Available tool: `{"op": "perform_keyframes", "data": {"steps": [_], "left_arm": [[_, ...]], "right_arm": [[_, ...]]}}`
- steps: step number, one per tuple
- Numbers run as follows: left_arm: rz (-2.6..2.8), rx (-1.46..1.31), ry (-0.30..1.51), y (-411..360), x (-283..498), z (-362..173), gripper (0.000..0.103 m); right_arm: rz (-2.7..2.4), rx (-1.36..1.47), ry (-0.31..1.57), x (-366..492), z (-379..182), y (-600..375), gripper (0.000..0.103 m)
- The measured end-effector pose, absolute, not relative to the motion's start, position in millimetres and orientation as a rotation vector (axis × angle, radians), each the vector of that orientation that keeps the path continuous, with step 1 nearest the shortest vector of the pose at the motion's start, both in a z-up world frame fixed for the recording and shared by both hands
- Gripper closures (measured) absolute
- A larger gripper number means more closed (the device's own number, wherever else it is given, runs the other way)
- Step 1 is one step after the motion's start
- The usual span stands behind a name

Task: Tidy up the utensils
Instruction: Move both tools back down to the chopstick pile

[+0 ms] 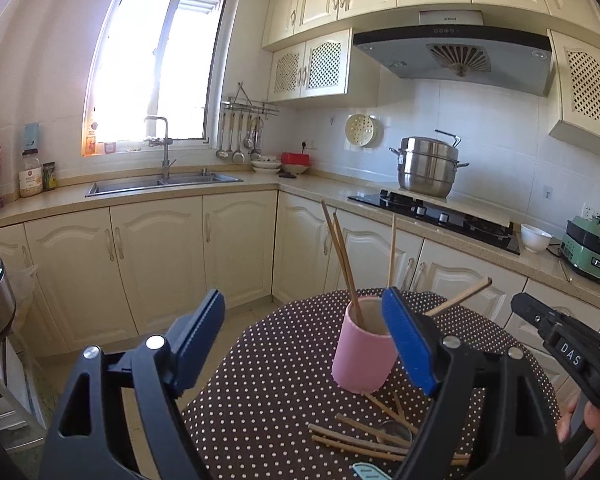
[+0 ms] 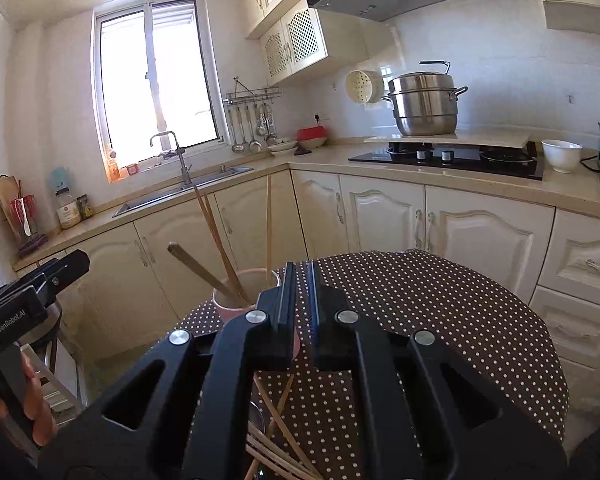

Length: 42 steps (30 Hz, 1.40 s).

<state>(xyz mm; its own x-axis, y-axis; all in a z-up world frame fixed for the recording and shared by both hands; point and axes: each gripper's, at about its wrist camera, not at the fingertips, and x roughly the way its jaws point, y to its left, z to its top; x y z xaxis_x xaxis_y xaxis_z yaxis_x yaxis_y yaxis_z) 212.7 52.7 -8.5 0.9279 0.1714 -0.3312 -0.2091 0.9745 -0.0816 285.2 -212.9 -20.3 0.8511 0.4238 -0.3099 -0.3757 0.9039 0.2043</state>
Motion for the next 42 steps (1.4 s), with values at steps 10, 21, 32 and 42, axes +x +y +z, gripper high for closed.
{"op": "perform_keyframes", "data": {"steps": [10,21,32,42], "left_arm": [[0.03,-0.283,0.754,55.2,235.2,-71.2,0.024],[-0.029,-0.393,1.052,40.1,273.2,-141.1,0.049],[0.011,-0.432,1.111,32.9,298.3,-164.6,0.054],[-0.013,-0.385,1.09,15.7,319.5,-158.5,0.074]], "right_arm": [[0.42,0.079,0.504,272.0,-57.6,-212.6,0.095],[0.439,-0.026,0.587,269.1,-93.7,-201.3,0.055],[0.469,-0.042,0.628,278.5,-109.4,-201.4,0.051],[0.494,-0.087,0.667,289.4,-114.7,-196.4,0.049]]}}
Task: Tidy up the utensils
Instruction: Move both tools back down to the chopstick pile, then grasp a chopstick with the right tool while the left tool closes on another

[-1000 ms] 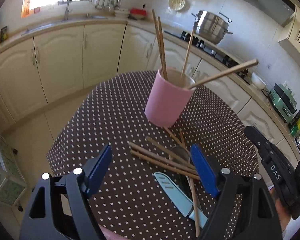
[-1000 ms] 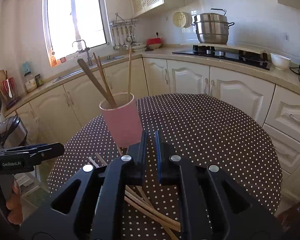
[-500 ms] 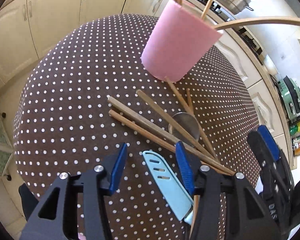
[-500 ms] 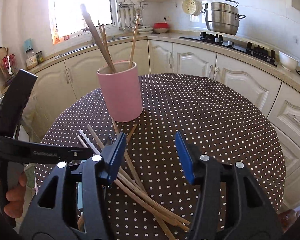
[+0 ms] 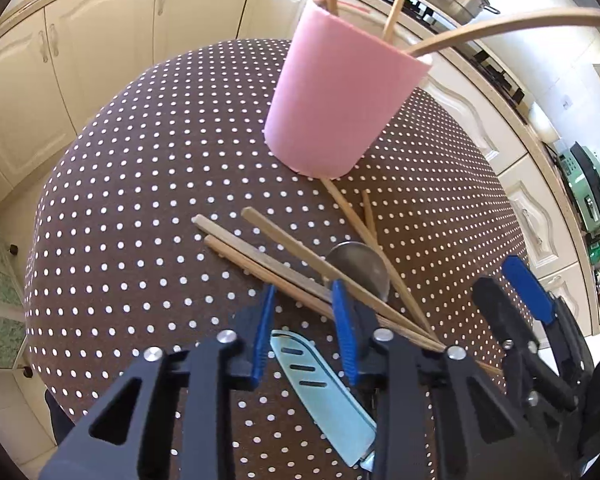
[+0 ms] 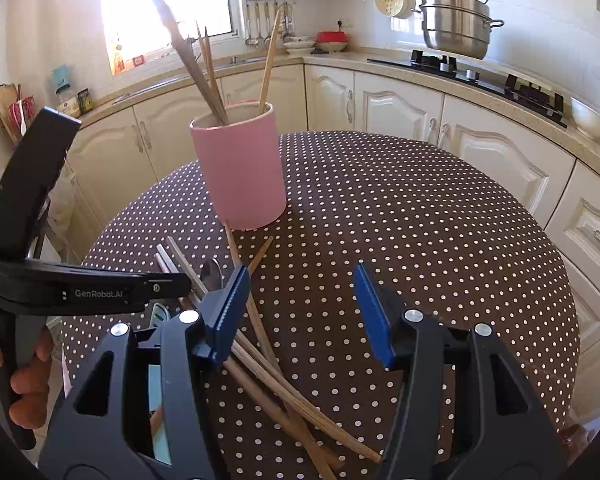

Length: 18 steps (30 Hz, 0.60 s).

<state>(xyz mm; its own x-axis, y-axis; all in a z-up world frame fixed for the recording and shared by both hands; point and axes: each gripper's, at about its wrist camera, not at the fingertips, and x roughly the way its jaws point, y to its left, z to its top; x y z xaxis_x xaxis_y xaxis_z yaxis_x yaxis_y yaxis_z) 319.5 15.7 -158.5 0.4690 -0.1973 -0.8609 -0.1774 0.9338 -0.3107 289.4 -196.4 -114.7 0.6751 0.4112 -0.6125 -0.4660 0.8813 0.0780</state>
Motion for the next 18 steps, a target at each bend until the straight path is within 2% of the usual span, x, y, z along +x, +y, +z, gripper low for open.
{"op": "perform_keyframes", "data": {"steps": [11,13,14,16,18], "left_arm": [[-0.057,-0.47,1.111,45.2,306.1,-164.1,0.074],[-0.047,-0.47,1.114,51.1,302.3,-164.1,0.074],[-0.039,-0.474,1.118,53.6,301.8,-164.0,0.074],[-0.043,-0.489,1.124,58.8,300.0,-164.8,0.074],[-0.042,-0.495,1.128,61.1,298.4,-164.4,0.074]], "right_arm": [[0.6,-0.225,0.888,314.0,-133.1,-168.6,0.05],[0.62,-0.241,0.934,318.3,-138.5,-163.4,0.06],[0.616,-0.258,0.955,320.4,-140.9,-160.6,0.07],[0.611,-0.28,0.986,322.9,-145.4,-156.8,0.072],[0.609,-0.294,1.007,324.9,-148.7,-153.6,0.082]]}}
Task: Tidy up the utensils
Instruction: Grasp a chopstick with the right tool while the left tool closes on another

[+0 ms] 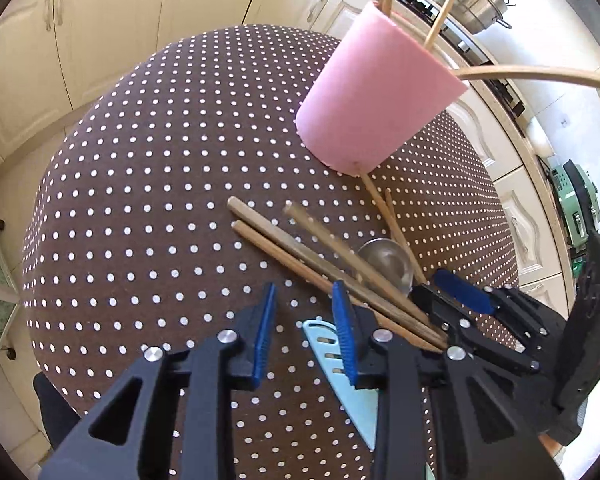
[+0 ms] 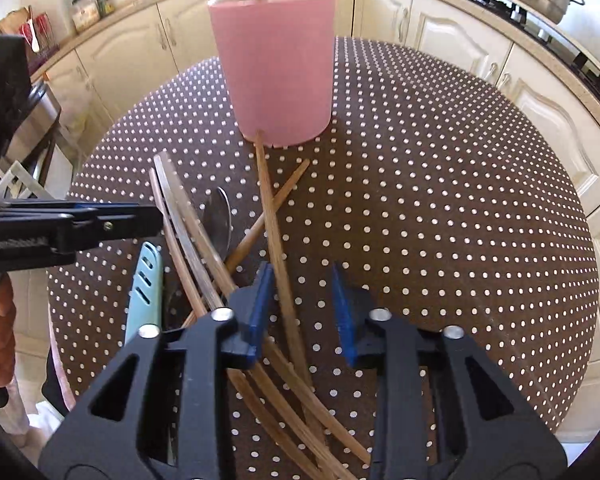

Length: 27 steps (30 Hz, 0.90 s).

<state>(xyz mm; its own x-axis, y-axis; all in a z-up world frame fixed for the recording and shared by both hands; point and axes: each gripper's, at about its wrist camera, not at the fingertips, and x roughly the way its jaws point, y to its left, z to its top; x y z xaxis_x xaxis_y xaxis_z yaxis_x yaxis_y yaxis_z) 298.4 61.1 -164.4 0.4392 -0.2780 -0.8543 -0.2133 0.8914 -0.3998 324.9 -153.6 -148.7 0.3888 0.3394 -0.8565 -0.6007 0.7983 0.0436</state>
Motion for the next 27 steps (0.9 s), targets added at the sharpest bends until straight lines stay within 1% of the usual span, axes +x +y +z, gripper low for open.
{"op": "perform_keyframes", "data": {"steps": [3,5,8,12,15,18,20,22,24,27], "left_arm": [[-0.025,-0.482,1.129,60.4,297.8,-163.5,0.072],[-0.01,-0.468,1.132,56.3,302.7,-162.7,0.071],[-0.012,-0.502,1.129,53.3,305.3,-161.9,0.065],[-0.012,-0.563,1.124,55.1,306.6,-163.5,0.065],[0.006,-0.533,1.124,51.2,309.5,-162.5,0.065],[0.033,-0.5,1.12,43.9,313.3,-160.5,0.065],[0.04,-0.487,1.115,40.0,315.4,-159.6,0.066],[0.042,-0.481,1.109,37.9,316.4,-159.4,0.066],[0.017,-0.501,1.099,35.4,316.5,-159.4,0.079],[0.011,-0.509,1.088,31.6,317.2,-160.4,0.081]], "right_arm": [[0.608,-0.299,1.008,323.3,-150.6,-150.7,0.086],[0.61,-0.299,1.007,321.4,-150.6,-149.5,0.086],[0.613,-0.297,1.009,322.4,-150.3,-149.0,0.086],[0.615,-0.292,1.013,323.5,-153.2,-156.0,0.086],[0.626,-0.291,1.016,321.6,-151.6,-154.4,0.086],[0.647,-0.295,1.014,316.7,-153.1,-155.5,0.092],[0.65,-0.295,1.011,313.9,-152.7,-153.7,0.093],[0.655,-0.286,1.012,313.3,-152.8,-153.3,0.094],[0.657,-0.278,1.01,312.1,-152.9,-153.1,0.094],[0.662,-0.273,1.01,311.7,-152.8,-150.5,0.095]]}}
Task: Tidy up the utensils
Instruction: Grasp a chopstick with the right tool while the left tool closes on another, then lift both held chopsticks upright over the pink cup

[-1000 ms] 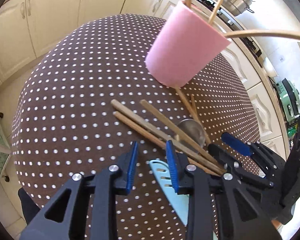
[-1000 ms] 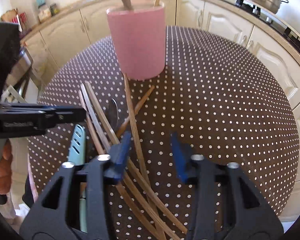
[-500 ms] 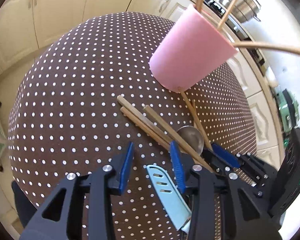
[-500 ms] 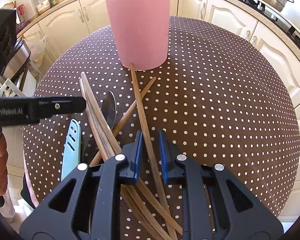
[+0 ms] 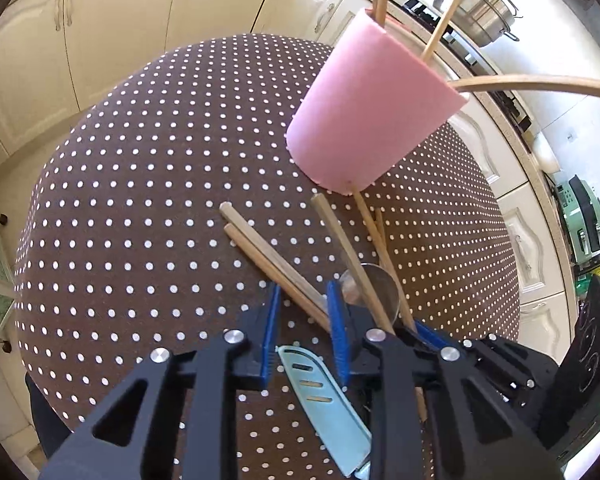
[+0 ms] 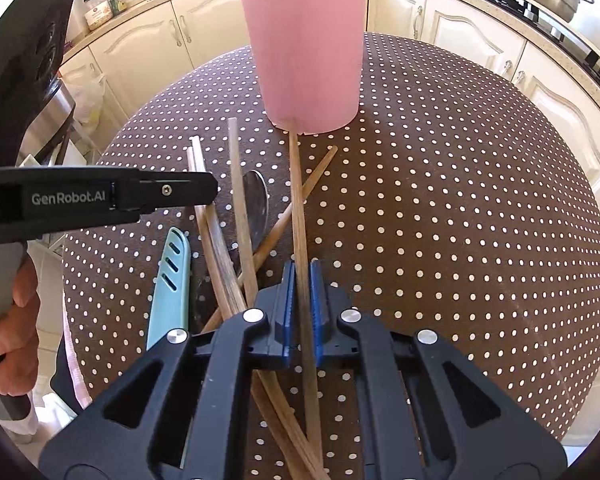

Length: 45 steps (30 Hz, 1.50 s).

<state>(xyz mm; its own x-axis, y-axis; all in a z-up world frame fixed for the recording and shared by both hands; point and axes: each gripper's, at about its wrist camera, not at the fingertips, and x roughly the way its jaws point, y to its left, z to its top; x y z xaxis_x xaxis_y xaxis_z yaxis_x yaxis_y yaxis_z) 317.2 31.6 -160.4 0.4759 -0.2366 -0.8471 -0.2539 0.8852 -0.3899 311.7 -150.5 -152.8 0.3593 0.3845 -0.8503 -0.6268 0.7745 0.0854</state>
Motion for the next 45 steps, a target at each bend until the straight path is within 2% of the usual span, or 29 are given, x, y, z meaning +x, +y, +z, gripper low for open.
{"op": "perform_keyframes", "data": {"steps": [4,10,23,32,45], "left_arm": [[0.006,-0.528,1.072,31.4,316.4,-162.1,0.084],[-0.006,-0.557,1.066,35.7,312.3,-164.6,0.098],[-0.014,-0.49,1.042,63.9,300.7,-144.0,0.098],[-0.075,-0.428,0.929,66.3,286.8,-114.3,0.098],[-0.144,-0.337,0.66,57.9,263.5,-46.2,0.098]], "right_arm": [[0.669,-0.264,1.011,307.3,-152.8,-145.9,0.096],[0.657,-0.269,1.002,303.3,-151.6,-139.0,0.096],[0.616,-0.261,0.984,307.0,-141.6,-142.9,0.096],[0.603,-0.164,0.906,306.2,-122.4,-165.8,0.096],[0.599,0.059,0.612,294.3,-64.9,-200.8,0.097]]}}
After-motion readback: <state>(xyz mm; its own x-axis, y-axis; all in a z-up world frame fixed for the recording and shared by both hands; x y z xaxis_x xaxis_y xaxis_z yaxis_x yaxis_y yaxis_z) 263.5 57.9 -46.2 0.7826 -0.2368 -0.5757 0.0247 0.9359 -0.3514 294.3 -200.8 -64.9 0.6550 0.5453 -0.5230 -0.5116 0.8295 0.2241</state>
